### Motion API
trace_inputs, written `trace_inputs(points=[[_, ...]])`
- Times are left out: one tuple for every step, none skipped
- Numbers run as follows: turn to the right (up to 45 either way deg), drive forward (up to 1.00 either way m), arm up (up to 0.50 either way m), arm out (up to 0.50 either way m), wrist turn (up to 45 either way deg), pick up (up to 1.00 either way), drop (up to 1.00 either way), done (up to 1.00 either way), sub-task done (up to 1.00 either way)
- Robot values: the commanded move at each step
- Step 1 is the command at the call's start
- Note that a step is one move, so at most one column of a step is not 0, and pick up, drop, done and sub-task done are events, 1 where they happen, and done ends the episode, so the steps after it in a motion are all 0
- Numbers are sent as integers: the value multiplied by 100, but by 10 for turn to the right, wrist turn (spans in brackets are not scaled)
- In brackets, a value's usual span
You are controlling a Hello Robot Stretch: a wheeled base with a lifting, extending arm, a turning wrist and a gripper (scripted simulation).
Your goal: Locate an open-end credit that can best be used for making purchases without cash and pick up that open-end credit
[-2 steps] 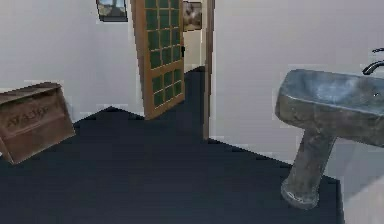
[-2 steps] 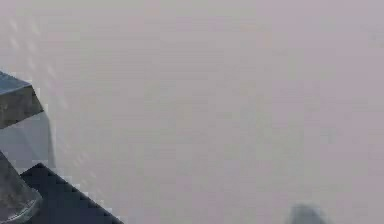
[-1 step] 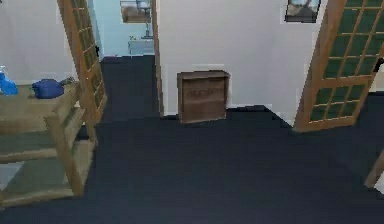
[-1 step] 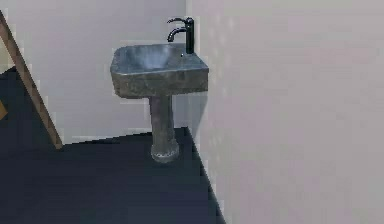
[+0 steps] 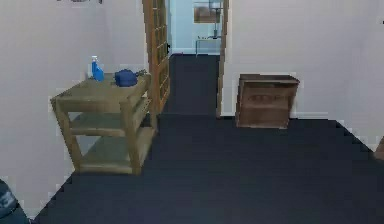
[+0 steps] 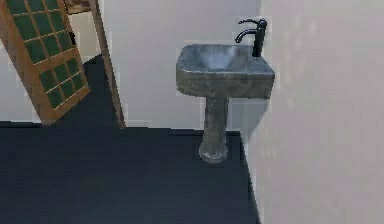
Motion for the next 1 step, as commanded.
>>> trace_inputs(points=[[0, 100, 0, 0, 0, 0, 0, 0, 0]])
